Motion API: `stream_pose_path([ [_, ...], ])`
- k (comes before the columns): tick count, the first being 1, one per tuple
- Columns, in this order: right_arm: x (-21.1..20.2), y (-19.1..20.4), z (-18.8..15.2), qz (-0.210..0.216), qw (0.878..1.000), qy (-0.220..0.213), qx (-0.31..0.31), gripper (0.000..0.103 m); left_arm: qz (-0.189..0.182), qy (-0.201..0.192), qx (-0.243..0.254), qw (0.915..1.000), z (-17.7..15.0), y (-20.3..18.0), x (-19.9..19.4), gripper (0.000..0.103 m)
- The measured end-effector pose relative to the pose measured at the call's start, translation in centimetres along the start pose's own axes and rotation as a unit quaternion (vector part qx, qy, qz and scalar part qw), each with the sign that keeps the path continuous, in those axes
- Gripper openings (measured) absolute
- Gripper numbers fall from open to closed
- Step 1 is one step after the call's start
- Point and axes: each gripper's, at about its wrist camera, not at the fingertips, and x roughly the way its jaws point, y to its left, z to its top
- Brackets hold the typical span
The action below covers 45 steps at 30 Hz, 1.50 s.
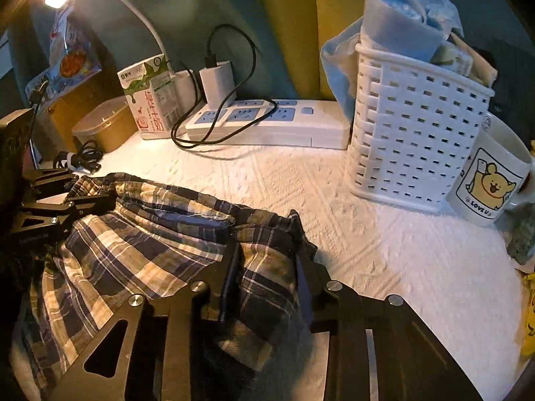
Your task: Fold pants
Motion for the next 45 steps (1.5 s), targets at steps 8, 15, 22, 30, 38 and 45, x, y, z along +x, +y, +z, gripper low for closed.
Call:
stream_pose_path([
  [8, 1.5, 0.2, 1.2, -0.017, 1.000, 0.011, -0.006, 0.032, 0.015, -0.005, -0.033, 0.9993, 0.3, 1.6, 0.5, 0.059],
  [15, 0.8, -0.8, 1.5, -0.050, 0.999, -0.008, 0.016, 0.059, 0.042, -0.038, -0.070, 0.9960, 0.6, 2.9, -2.7, 0.068],
  [22, -3.3, -0.4, 1.7, -0.089, 0.995, -0.043, 0.008, 0.060, 0.104, -0.091, -0.121, 0.9830, 0.5, 5.2, -8.0, 0.068],
  [30, -8.8, 3.3, 0.4, -0.034, 0.997, -0.073, -0.020, 0.062, 0.006, -0.056, -0.001, 0.9984, -1.3, -3.9, -7.9, 0.068],
  [38, -6.8, 8.9, -5.2, 0.014, 0.994, 0.015, -0.111, 0.029, 0.011, 0.002, -0.010, 0.9999, -3.1, -4.8, -4.6, 0.068],
  [45, -7.2, 7.6, -8.3, 0.007, 0.990, 0.038, -0.135, 0.029, 0.021, 0.031, -0.043, 0.9984, -3.3, -2.4, -3.6, 0.071],
])
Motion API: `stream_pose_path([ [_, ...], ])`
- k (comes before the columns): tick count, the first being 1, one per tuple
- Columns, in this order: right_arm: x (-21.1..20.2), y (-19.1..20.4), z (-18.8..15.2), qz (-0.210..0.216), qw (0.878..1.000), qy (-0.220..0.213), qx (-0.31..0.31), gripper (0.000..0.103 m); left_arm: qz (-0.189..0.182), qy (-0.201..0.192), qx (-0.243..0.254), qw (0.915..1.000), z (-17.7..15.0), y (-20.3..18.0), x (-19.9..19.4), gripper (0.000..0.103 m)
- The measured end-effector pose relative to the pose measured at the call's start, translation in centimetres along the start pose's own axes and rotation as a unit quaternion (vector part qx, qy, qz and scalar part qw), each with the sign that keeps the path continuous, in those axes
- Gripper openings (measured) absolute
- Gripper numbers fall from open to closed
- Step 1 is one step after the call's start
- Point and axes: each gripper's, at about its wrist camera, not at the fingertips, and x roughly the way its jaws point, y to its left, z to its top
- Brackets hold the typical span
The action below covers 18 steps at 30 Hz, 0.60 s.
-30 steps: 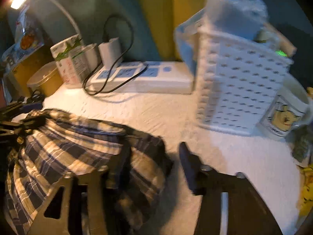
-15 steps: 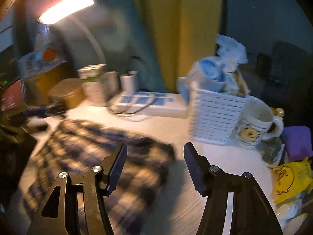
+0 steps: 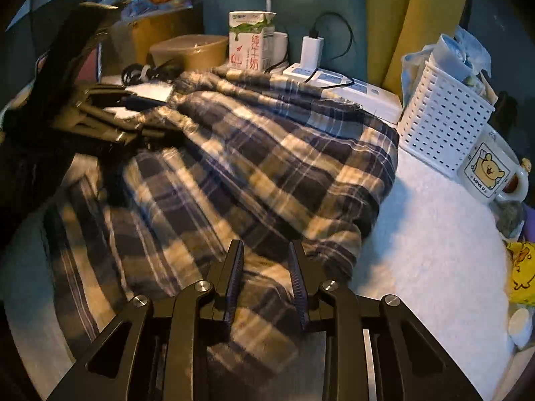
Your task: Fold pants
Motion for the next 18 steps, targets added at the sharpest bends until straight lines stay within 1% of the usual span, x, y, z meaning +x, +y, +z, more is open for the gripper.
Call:
stream_pose_path([
  [1, -0.2, -0.1, -0.2, 0.000, 1.000, -0.001, -0.003, 0.029, -0.004, 0.002, -0.005, 1.0000, 0.0, 0.3, 0.1, 0.071],
  [3, -0.8, -0.1, -0.9, -0.002, 1.000, 0.000, -0.008, 0.029, 0.000, 0.001, -0.005, 1.0000, 0.0, 0.3, -0.1, 0.071],
  [6, -1.8, -0.1, -1.9, -0.007, 1.000, 0.006, -0.017, 0.029, 0.018, -0.006, 0.001, 0.9998, -0.1, 0.2, -1.0, 0.071],
  [8, -2.2, -0.3, -2.6, -0.009, 1.000, 0.009, -0.017, 0.029, 0.038, -0.013, 0.003, 0.9992, -0.2, 0.1, -1.8, 0.071],
  [10, -2.6, -0.5, -3.1, -0.015, 1.000, 0.015, -0.014, 0.029, 0.050, -0.023, -0.004, 0.9985, -0.3, 0.0, -3.1, 0.071],
  [12, -3.4, -0.6, -3.6, -0.022, 1.000, 0.018, -0.006, 0.029, 0.038, -0.036, -0.018, 0.9984, -0.7, -0.6, -5.0, 0.071],
  [14, -4.6, -0.7, -3.6, -0.021, 1.000, 0.010, 0.003, 0.029, 0.023, -0.051, -0.002, 0.9984, -1.5, -2.4, -6.8, 0.071],
  [17, -6.0, -0.2, -2.6, -0.009, 1.000, -0.022, 0.016, 0.029, -0.002, -0.048, 0.021, 0.9986, -2.8, -4.5, -7.2, 0.071],
  [18, -6.1, 0.2, -2.1, 0.001, 0.999, -0.033, 0.018, 0.029, -0.002, -0.043, 0.028, 0.9987, -3.2, -5.1, -6.9, 0.071],
])
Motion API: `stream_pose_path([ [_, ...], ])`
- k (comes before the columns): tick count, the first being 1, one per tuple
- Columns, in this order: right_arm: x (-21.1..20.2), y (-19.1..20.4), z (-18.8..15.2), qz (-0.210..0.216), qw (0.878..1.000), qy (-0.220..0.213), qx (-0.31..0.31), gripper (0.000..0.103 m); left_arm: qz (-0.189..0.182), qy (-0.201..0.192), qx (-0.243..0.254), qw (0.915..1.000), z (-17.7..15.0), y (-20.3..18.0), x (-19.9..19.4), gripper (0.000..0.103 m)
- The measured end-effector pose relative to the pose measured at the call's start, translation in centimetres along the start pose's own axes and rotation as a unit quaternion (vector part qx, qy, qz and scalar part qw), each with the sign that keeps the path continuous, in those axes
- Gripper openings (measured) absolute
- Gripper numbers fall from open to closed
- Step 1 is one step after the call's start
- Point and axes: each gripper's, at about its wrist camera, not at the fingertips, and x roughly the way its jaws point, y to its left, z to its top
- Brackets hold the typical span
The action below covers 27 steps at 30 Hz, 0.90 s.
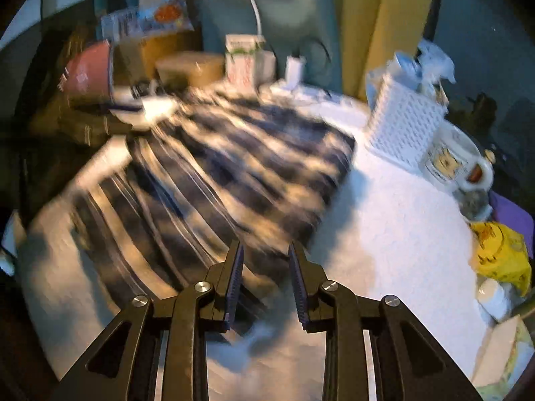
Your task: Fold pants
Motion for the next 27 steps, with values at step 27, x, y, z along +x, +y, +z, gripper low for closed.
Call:
stream_pose_path([
  [27, 2.3, -6.5, 4.3, -0.020, 0.999, -0.030, 0.030, 0.029, 0.044, -0.019, -0.045, 0.9978, 3.3, 6.1, 0.8, 0.071],
])
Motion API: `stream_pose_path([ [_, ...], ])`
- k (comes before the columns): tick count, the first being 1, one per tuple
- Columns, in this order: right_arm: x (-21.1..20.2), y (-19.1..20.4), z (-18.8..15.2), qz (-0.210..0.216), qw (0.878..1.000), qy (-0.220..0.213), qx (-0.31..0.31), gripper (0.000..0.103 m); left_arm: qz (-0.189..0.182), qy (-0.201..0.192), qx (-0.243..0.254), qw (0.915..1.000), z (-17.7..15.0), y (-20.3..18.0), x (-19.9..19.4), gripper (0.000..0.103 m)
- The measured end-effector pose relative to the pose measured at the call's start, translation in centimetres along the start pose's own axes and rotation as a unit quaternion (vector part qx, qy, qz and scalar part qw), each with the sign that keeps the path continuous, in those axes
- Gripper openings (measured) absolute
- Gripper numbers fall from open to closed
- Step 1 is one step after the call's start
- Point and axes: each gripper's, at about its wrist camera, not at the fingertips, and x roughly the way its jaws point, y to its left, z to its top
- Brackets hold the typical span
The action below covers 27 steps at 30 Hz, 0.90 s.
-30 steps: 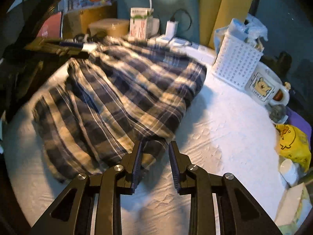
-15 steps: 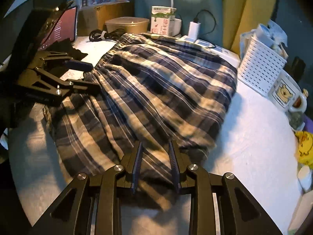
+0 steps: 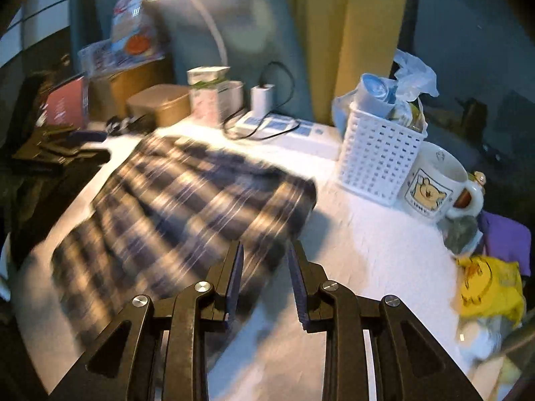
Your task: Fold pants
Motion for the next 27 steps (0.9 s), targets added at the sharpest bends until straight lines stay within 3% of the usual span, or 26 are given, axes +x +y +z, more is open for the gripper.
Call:
stream_pose_path([
  [6, 5.7, -2.0, 3.3, 0.001, 0.999, 0.010, 0.034, 0.029, -0.013, 0.016, 0.000, 0.9998, 2.0, 0.1, 4.6, 0.071],
  [14, 10.6, -2.9, 4.1, -0.007, 0.998, 0.040, 0.037, 0.029, -0.029, 0.048, -0.012, 0.9984, 2.2, 1.8, 9.3, 0.072],
  [22, 13.1, -2.8, 4.7, -0.020, 0.998, 0.046, 0.027, 0.030, -0.046, 0.047, -0.012, 0.9978, 1.9, 2.6, 10.7, 0.074],
  [27, 12.0, -2.5, 4.8, -0.036, 0.998, 0.038, 0.039, 0.034, -0.066, 0.054, -0.027, 0.9960, 2.1, 2.7, 9.8, 0.073],
])
